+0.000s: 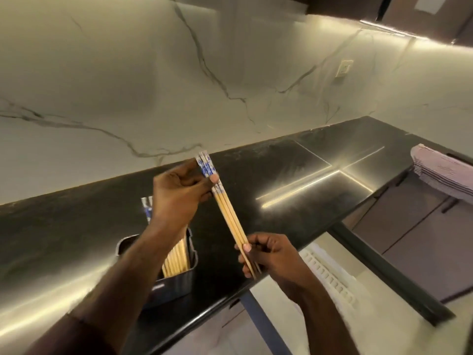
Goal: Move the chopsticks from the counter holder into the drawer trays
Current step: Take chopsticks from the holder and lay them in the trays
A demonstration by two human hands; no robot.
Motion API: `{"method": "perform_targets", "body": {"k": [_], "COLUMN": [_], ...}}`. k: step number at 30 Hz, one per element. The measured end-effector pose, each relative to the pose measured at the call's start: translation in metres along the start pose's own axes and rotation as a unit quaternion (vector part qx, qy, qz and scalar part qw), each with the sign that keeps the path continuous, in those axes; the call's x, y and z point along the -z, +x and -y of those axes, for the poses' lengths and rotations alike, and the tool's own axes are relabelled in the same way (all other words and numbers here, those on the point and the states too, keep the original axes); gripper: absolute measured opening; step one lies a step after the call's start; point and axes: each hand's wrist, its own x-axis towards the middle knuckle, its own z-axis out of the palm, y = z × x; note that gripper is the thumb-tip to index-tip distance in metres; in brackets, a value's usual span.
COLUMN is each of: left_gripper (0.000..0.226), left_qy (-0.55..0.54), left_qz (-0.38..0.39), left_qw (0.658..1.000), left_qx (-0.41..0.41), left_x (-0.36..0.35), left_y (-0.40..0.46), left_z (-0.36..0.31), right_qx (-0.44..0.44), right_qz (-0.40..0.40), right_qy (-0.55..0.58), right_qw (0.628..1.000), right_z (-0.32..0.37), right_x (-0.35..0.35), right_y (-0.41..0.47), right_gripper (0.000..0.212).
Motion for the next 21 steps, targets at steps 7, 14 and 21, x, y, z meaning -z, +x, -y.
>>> {"method": "perform_targets", "body": {"k": [7,14,21], "left_gripper": [0.023,0.016,0.016], "left_qy": [0.047,0.119,0.329], "left_qz": [0.030,0.045,0.062], "left_qw": [0.991,0.967,0.902], "left_qx": [0.119,0.220,0.272], "left_x": [-0.119,-0.203,-0.201], "left_y": [-0.034,-0.065,-0.068], "left_z": [0.121,0.257,0.364], "right_qx": [-0.131,-0.245,-0.339], "right_qz": [-0.068,-0.091,-0.060], "right_qy": [-0.056,-0.090,-0.183], "right_qw": [0.987,0.961,0.921], "right_z": [-0.095,-0.190,-0.262], "right_x": [0.131,0.232,0.258], "right_y": [-0.042,-0.070,-0.038], "right_gripper": [0.019,0.020,0.017]}}
